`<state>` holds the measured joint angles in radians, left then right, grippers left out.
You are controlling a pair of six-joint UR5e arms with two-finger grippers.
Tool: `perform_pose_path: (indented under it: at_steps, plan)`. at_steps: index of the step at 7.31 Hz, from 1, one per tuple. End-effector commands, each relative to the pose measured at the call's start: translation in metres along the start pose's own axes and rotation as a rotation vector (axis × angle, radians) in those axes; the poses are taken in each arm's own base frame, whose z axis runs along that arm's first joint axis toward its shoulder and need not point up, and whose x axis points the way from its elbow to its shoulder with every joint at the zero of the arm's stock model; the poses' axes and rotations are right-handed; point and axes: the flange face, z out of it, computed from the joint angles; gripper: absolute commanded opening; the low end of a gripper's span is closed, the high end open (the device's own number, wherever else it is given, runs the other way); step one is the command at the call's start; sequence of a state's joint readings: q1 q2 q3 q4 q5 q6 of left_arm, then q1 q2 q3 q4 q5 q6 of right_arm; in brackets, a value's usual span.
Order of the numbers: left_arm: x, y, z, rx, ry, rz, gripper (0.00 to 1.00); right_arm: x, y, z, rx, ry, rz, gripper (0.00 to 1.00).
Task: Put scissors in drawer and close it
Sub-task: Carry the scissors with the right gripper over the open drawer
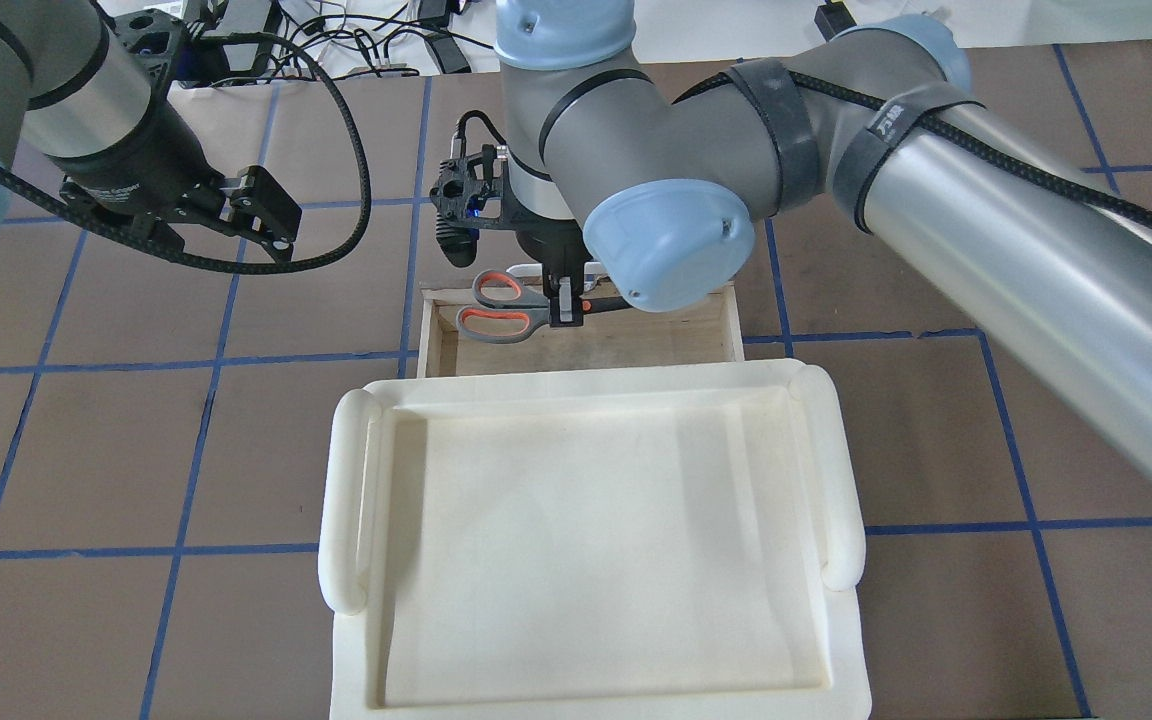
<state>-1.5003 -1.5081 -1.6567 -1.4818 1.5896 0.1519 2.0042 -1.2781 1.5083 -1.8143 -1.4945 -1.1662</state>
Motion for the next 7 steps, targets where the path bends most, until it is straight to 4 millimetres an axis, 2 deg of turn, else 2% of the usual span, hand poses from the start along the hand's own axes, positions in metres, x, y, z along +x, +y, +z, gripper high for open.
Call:
perform_pose_path:
  at_steps: [1,2,4,7]
  plan:
    - [0.0,0.0,0.0,0.0,0.0,0.0,1.0,0.001,-0.001,0.014,-0.012,-0.028,0.005,0.04]
    - [0.0,0.0,0.0,0.0,0.0,0.0,1.0,0.0,0.0,0.014,-0.013,-0.031,0.004,0.04]
    - [0.0,-0.001,0.0,0.0,0.0,0.0,1.0,0.001,0.002,0.033,-0.028,-0.049,0.008,0.04]
    - [-0.001,-0.001,0.0,0.0,0.002,-0.002,1.0,0.003,0.001,0.045,-0.032,-0.071,0.004,0.05]
